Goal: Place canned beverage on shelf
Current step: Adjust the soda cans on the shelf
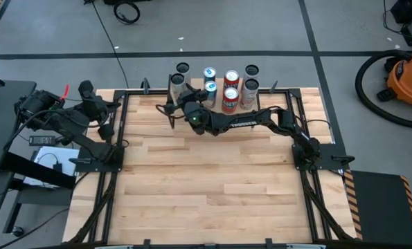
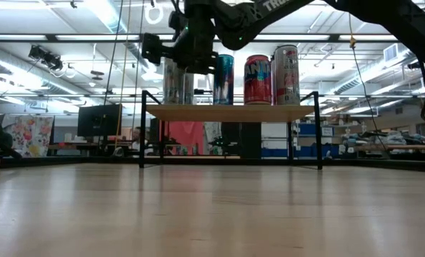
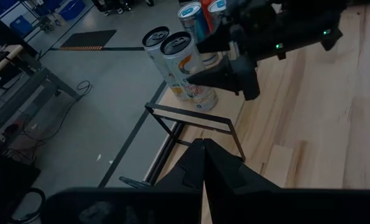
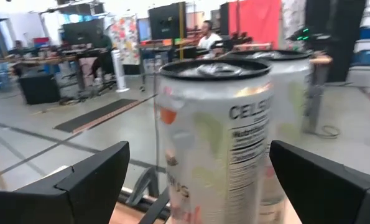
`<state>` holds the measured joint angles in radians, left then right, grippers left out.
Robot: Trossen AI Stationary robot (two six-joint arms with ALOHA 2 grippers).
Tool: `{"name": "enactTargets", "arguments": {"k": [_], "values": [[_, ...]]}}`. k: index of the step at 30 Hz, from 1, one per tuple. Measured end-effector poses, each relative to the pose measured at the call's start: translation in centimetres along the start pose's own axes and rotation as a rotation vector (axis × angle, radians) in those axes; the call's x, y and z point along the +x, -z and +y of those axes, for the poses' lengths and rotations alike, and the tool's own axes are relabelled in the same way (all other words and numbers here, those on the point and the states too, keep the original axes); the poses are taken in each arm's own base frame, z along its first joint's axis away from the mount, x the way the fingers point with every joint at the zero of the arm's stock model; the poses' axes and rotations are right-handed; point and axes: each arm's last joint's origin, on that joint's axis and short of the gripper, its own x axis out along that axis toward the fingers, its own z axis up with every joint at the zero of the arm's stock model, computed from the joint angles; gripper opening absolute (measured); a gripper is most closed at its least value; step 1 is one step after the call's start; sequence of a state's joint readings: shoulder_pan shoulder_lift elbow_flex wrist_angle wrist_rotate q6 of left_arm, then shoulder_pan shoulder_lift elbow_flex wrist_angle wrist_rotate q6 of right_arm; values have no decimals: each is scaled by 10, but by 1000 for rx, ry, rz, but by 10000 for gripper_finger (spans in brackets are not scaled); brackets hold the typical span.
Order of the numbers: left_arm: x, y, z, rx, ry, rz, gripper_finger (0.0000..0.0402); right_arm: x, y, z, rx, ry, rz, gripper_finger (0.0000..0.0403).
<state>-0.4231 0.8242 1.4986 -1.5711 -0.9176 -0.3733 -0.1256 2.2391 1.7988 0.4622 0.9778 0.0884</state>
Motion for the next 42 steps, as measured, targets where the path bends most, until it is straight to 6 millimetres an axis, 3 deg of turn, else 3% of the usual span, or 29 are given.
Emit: {"name": "enactTargets", "arguments": {"k": [5, 42], "values": [[0, 0, 0, 0, 0, 0, 7, 7, 2, -2, 8, -87, 27, 398], [0, 0, 0, 0, 0, 0, 7, -2, 4, 4, 29, -117, 34, 373]]}}
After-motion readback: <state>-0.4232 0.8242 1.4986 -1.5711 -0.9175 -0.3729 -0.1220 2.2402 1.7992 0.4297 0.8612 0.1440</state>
